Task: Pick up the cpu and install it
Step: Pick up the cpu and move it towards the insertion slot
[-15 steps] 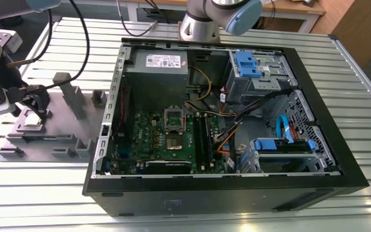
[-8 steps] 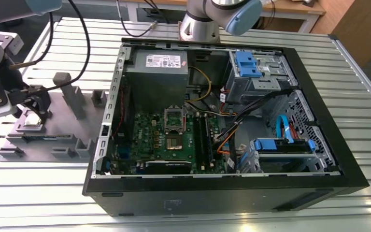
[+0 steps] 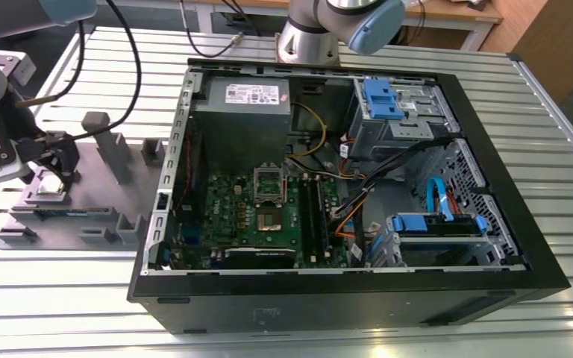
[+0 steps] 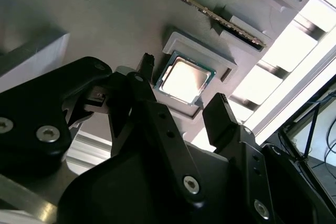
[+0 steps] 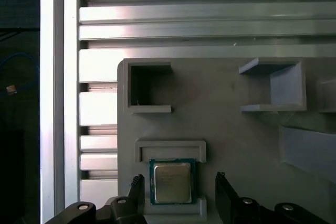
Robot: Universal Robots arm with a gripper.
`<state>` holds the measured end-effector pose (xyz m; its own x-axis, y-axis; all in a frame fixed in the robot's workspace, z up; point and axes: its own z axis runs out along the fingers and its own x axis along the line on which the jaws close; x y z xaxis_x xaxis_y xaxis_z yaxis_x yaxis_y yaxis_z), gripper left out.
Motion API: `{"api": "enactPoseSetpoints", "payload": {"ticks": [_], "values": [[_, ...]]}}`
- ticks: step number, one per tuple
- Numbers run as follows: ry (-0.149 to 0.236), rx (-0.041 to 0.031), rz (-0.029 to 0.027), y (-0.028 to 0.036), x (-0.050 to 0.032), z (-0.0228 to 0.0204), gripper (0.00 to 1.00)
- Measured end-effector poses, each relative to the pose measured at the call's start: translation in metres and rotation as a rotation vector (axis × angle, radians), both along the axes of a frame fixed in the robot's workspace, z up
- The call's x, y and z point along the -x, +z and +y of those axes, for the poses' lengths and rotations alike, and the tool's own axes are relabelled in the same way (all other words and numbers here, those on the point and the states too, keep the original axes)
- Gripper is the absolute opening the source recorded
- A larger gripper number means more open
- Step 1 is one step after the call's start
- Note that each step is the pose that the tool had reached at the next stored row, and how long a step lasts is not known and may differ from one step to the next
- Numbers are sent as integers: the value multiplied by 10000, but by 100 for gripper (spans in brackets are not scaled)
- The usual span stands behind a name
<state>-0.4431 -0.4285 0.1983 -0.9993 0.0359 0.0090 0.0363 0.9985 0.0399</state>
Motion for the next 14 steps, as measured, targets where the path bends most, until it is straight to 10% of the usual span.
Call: {"api": "enactPoseSetpoints", "payload": {"ticks": [14], "values": [[36, -2, 0, -43, 1, 0, 65]]}}
